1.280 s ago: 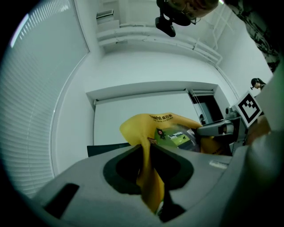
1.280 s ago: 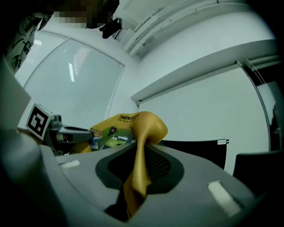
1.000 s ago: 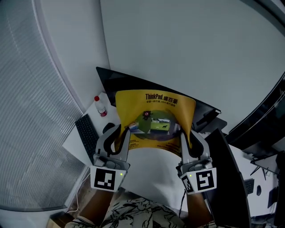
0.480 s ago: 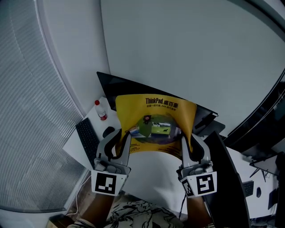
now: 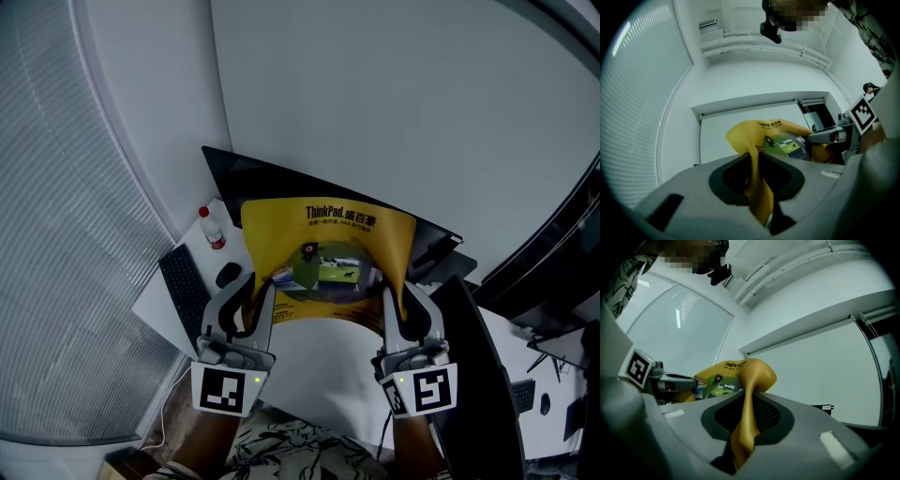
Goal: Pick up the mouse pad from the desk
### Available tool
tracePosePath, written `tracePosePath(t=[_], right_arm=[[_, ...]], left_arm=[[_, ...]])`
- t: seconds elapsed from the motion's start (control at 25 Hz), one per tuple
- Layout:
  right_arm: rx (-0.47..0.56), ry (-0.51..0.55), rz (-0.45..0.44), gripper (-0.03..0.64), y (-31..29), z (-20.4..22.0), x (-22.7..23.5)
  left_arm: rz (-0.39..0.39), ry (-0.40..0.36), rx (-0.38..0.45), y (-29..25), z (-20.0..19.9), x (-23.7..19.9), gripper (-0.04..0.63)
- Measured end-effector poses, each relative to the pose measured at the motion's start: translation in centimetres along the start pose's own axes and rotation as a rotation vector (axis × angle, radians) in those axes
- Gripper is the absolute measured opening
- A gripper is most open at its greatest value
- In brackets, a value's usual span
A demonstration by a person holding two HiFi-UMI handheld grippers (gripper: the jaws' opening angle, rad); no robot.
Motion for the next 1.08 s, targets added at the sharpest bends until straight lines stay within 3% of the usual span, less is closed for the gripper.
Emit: tracePosePath(t=[1.08], right_arm=[[0.0,0.004,0.0,0.058,-0.02,0.14,-0.02]], left_arm=[[0.002,0.004,-0.01,-0.07,0.1,0.0,0.077]])
Point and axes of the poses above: the fingertips, and each gripper's own axes: y backward along the fingers, x to its right, z out of its underside, the point moved 10 cm from there along y, backward along the fingers, and after that the axes turned 4 degrees about y, right-handed, at the moved point
